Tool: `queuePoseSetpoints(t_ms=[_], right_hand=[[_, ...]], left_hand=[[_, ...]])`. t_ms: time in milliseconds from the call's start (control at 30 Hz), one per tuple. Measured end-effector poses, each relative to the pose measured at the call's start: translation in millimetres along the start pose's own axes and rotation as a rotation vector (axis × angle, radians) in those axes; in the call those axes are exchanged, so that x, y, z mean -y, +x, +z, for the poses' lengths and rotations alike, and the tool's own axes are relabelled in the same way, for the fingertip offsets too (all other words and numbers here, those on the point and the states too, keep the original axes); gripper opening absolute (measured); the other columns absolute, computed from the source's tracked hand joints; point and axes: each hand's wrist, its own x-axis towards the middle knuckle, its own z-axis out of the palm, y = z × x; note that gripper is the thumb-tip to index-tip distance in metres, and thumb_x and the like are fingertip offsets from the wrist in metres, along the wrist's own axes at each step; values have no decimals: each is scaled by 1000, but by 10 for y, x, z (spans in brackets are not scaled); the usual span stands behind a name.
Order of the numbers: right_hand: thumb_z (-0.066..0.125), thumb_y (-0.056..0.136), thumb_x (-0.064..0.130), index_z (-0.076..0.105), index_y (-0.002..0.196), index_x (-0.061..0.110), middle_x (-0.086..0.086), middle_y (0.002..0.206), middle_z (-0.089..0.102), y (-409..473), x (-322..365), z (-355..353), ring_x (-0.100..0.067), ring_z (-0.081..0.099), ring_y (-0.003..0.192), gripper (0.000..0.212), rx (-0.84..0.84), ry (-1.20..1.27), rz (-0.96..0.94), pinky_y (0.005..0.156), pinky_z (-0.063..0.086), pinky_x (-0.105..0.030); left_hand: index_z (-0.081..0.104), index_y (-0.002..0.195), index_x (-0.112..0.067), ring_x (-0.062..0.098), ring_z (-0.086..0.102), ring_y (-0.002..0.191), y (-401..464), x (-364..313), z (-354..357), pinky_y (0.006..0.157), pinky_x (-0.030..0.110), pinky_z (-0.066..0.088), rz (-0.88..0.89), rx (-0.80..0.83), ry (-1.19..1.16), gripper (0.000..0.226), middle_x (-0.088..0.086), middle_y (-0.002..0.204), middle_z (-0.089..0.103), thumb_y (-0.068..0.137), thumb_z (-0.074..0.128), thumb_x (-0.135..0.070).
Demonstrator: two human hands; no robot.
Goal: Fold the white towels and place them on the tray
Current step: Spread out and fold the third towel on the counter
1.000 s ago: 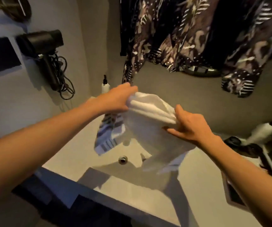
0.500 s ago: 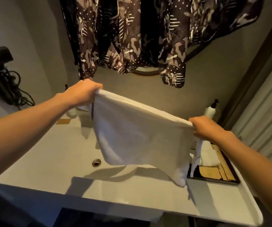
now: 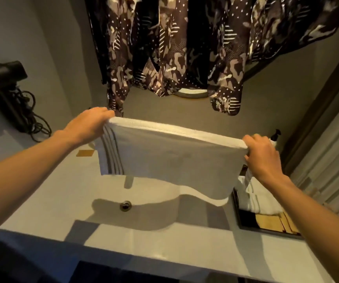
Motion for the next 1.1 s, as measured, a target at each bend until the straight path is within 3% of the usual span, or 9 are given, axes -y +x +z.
queuePoseSetpoints(t_ms=[133, 267, 433, 533, 633, 733, 900, 1000, 1100], right_hand=[[77, 69, 6, 60, 92, 15, -11, 88, 60, -860, 121, 417, -34, 54, 80, 30, 128, -37, -114, 59, 37, -36], [84, 49, 3, 66, 87, 17, -8, 78, 64, -2013, 239, 939, -32, 60, 71, 45, 480, -98, -154, 56, 42, -38], [86, 35, 8, 67, 77, 22, -2, 66, 61, -2886, 215, 1131, -26, 59, 60, 49, 821, -152, -200, 47, 39, -36], [67, 73, 15, 58, 109, 26, -1, 103, 63, -2990, 145, 1044, -27, 59, 97, 39, 881, -201, -172, 66, 35, -38], [55, 87, 25, 49, 114, 35, 2, 123, 57, -2859, 70, 969, -21, 53, 115, 29, 967, -130, -128, 79, 40, -35], [57, 90, 33, 60, 113, 33, 0, 123, 63, -2578, 17, 902, -20, 60, 111, 23, 1002, -59, 23, 86, 49, -31], [63, 76, 20, 59, 73, 29, 0, 83, 67, -2072, -182, 779, -23, 65, 79, 11, 909, 7, 176, 61, 50, -34], [68, 78, 4, 68, 74, 22, -6, 72, 72, -1860, -253, 797, -22, 71, 63, 19, 906, 331, 385, 59, 60, -40], [73, 82, 7, 75, 82, 8, -19, 78, 74, -1710, -417, 848, -31, 72, 66, 2, 1190, 544, 465, 61, 58, -37]], left_hand=[[62, 88, -21, 33, 61, 87, -848, -109, 642, 68, 40, 52, -148, 135, -50, 27, 6, 93, 63, 73, 69, 0], [66, 88, -15, 32, 61, 90, -2043, -395, 1553, 64, 37, 49, -217, 385, -114, 42, 6, 94, 60, 59, 61, 15], [48, 72, -36, -3, 43, 71, -2820, -580, 1937, 64, 20, 33, -207, 534, -169, 32, -18, 80, 46, 93, 52, -13], [23, 68, -27, 11, 31, 60, -3062, -461, 1921, 61, 32, 23, -284, 588, -303, 45, -4, 71, 29, 95, 50, -1], [30, 72, -15, 26, 38, 60, -3129, -192, 1820, 61, 35, 23, -389, 594, -353, 31, 11, 67, 40, 95, 50, -11], [36, 57, -21, 13, 45, 49, -2925, 15, 1722, 51, 32, 22, -382, 553, -412, 32, 0, 50, 46, 79, 60, -16], [48, 40, -18, 12, 51, 43, -2530, 320, 1672, 44, 25, 30, -520, 649, -395, 34, -1, 38, 52, 67, 63, -5], [57, 42, -16, 15, 59, 47, -2351, 441, 1749, 48, 25, 39, -604, 754, -364, 34, 2, 43, 61, 74, 63, -8], [68, 66, -11, 14, 62, 62, -2245, 478, 1772, 52, 21, 41, -670, 923, -278, 28, 6, 72, 72, 91, 56, -20]])
